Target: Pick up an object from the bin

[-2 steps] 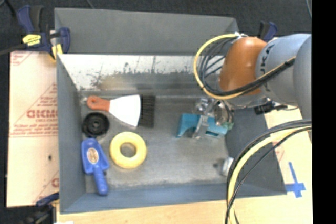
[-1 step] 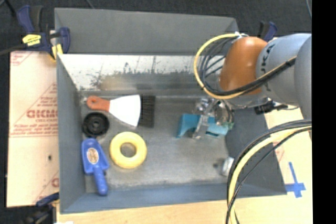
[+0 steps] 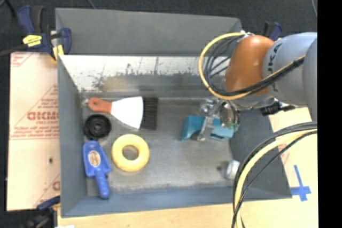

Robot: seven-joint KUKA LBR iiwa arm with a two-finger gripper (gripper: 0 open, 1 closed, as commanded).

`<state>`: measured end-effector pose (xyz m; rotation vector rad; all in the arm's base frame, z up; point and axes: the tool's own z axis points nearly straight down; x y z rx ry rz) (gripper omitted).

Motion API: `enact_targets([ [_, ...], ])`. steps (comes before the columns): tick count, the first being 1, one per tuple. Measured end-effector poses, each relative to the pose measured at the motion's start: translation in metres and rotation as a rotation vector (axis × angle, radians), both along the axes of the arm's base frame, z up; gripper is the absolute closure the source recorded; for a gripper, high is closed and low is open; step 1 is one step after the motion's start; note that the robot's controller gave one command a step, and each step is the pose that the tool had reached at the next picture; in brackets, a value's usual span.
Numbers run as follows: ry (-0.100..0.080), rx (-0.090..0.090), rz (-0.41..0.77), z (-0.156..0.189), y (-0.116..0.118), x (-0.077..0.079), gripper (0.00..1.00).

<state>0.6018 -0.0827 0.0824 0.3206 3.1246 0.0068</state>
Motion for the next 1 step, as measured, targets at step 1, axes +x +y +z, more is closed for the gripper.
enact_targets([
  [1,-0.001,-0.001,0.0,0.013,-0.0005,0.0003,1.0],
])
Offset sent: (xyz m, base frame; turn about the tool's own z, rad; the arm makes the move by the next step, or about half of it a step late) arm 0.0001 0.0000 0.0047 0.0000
